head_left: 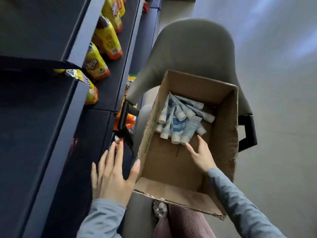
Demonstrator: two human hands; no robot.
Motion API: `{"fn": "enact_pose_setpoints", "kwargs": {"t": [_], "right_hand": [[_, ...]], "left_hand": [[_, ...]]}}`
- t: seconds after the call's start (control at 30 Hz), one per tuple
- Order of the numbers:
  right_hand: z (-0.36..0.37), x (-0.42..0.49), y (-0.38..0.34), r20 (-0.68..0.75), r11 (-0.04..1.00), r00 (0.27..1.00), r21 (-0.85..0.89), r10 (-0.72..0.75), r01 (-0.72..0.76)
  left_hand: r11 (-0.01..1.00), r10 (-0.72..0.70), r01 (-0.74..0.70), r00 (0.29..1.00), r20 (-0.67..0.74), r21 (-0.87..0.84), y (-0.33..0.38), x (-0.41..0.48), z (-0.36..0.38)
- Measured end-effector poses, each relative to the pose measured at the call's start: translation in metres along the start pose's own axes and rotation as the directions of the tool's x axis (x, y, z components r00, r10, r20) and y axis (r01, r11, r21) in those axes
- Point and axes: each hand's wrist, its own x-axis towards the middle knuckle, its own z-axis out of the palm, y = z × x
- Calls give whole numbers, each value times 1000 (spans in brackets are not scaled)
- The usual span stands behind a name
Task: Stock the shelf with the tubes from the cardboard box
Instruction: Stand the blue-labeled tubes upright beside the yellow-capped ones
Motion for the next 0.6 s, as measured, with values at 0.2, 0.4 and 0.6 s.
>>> {"fn": "enact_pose_setpoints", "kwargs": {"t": [0.2, 0.4, 0.6], "right_hand": [[29, 64, 18, 48, 930, 966, 262, 255, -259], [39, 110, 21, 19, 848, 935, 414, 354, -330], [47, 124, 26, 14, 758, 903, 537, 430, -370]], "left_hand": [[998, 56, -55, 997, 43, -24, 19, 39, 33], [996, 87, -85, 992, 89, -26, 21, 53, 47], [991, 112, -105, 990, 89, -82, 20, 58, 48]]}}
